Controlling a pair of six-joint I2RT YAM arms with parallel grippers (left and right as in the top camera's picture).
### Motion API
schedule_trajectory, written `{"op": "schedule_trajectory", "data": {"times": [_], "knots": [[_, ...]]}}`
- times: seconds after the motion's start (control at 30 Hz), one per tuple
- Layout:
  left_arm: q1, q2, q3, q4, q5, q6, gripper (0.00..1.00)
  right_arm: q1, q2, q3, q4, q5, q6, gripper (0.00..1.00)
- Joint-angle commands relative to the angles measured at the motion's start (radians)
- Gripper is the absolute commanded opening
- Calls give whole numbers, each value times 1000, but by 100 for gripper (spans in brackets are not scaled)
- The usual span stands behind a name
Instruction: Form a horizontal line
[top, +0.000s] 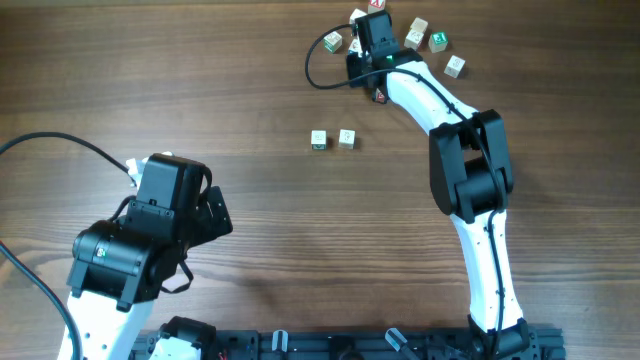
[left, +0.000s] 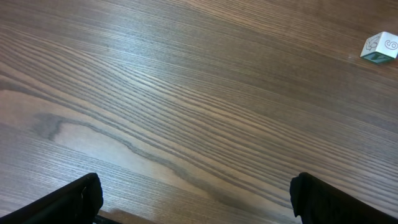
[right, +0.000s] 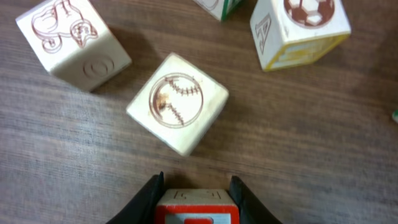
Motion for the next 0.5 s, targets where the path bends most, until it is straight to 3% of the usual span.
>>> {"op": "schedule_trajectory", "data": {"times": [0.0, 0.47], "knots": [[8, -5, -4, 2, 3, -14, 100, -5, -20, 51, -60, 13, 31, 25], [8, -5, -4, 2, 3, -14, 100, -3, -542, 109, -526, 13, 102, 25]]}}
